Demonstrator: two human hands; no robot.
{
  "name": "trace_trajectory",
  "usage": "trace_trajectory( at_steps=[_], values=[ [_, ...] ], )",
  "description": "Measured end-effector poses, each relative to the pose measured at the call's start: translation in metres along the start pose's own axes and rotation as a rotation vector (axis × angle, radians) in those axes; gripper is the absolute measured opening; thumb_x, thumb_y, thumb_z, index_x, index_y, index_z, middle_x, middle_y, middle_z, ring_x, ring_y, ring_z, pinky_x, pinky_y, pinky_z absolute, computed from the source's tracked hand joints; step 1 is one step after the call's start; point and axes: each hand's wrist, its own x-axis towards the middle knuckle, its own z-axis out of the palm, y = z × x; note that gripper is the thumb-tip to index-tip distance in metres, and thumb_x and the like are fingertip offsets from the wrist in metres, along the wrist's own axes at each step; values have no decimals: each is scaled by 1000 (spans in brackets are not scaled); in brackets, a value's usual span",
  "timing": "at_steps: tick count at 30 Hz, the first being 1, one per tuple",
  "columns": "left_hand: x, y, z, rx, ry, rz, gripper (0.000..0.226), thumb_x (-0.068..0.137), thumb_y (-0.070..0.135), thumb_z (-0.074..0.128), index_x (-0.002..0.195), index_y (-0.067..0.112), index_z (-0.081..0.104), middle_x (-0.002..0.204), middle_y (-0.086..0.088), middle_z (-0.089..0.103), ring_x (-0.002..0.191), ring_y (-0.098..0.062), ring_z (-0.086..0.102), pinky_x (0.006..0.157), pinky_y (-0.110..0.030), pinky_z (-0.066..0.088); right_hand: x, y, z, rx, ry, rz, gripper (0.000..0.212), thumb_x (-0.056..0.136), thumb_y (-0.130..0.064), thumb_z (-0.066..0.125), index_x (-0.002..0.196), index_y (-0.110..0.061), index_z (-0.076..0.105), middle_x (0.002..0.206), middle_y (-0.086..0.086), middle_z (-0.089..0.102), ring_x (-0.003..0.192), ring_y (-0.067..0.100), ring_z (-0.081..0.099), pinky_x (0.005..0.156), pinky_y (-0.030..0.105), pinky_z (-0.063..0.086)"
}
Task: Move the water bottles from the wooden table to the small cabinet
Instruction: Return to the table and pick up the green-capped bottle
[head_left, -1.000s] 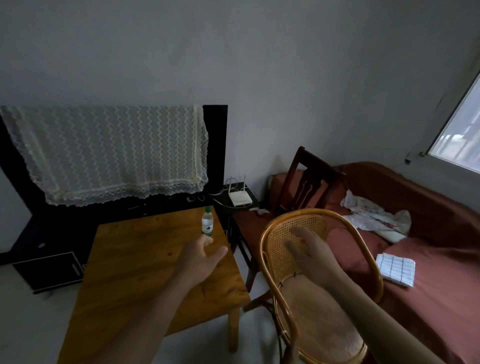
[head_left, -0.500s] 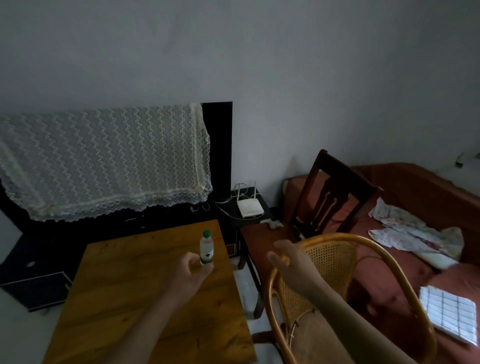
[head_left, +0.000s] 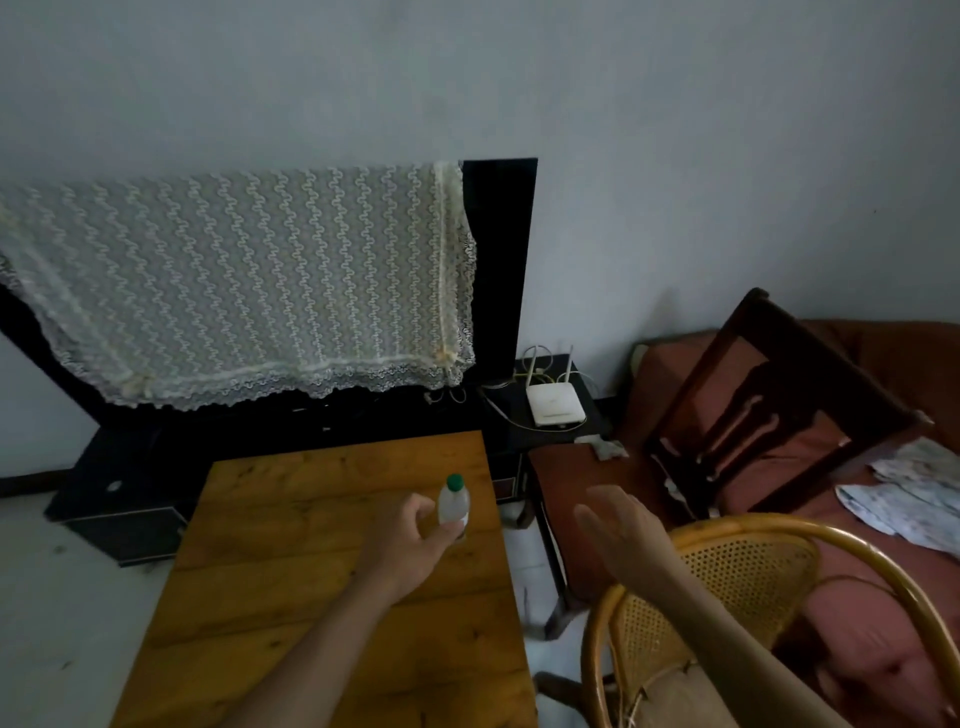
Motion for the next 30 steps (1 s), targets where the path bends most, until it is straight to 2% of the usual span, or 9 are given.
trace_trajectory(
  at_steps=[3, 7, 10, 13, 19, 21, 24, 27, 30],
  values=[
    [27, -13, -4, -21, -35, -3, 57, 91, 50, 59, 136, 18, 48, 141, -1, 50, 126, -17, 49, 96, -30, 43, 22, -8, 15, -2, -4, 31, 49, 95, -52, 48, 134, -24, 48, 122, -3, 56, 108, 11, 55, 95, 36, 50],
    [65, -39, -7, -109, -99, -22, 59, 92, 50, 58, 137, 15, 45, 144, -5, 47, 125, -17, 47, 93, -28, 39, 44, -25, 44, -27, -33, 61, 43, 96, -48, 49, 132, -25, 49, 120, -4, 55, 104, 10, 55, 88, 29, 49],
    [88, -59, -6, -176, -147, -86, 61, 91, 50, 57, 138, 13, 44, 145, -7, 45, 125, -17, 45, 97, -33, 41, 59, -31, 62, -20, -49, 55, 20, 96, -44, 49, 108, -29, 53, 105, -6, 59, 92, 10, 57, 74, 25, 46],
    [99, -73, 2, -180, -177, -142, 60, 91, 50, 60, 137, 14, 47, 144, -6, 47, 128, -20, 47, 105, -43, 42, 73, -30, 76, -3, -57, 53, 18, 93, -49, 46, 92, -32, 52, 88, -11, 57, 80, 10, 57, 66, 23, 42],
    [114, -88, 19, -120, -196, -210, 63, 83, 65, 61, 130, 26, 51, 140, 5, 52, 121, -10, 50, 95, -31, 44, 111, 0, 117, 31, -148, 95, 43, 82, -70, 35, 101, -34, 51, 92, -12, 53, 79, 6, 51, 73, 29, 50],
    [119, -94, 25, -74, -191, -206, 68, 81, 71, 58, 133, 27, 50, 140, 8, 51, 122, -11, 50, 93, -30, 43, 120, 2, 130, 44, -177, 81, 43, 88, -66, 39, 112, -33, 52, 102, -11, 54, 90, 7, 53, 83, 33, 52],
    [129, -107, 38, -26, -184, -230, 65, 86, 65, 57, 138, 26, 47, 140, 9, 49, 125, -13, 50, 93, -29, 42, 130, 16, 152, 99, -215, 92, 38, 97, -48, 45, 126, -24, 52, 121, -8, 55, 112, 12, 55, 94, 36, 51],
    [145, -127, 61, -9, -191, -220, 64, 87, 60, 60, 139, 27, 46, 144, 7, 48, 128, -12, 47, 100, -32, 43, 140, 39, 180, 126, -246, 112, 37, 99, -45, 42, 128, -24, 52, 121, -4, 60, 110, 12, 58, 93, 38, 53],
    [163, -141, 85, -47, -170, -199, 64, 86, 56, 65, 140, 29, 43, 143, 9, 46, 124, -7, 45, 95, -28, 44, 149, 60, 205, 170, -261, 144, 39, 98, -49, 41, 125, -23, 54, 117, -6, 60, 107, 11, 59, 90, 34, 52]
  ],
)
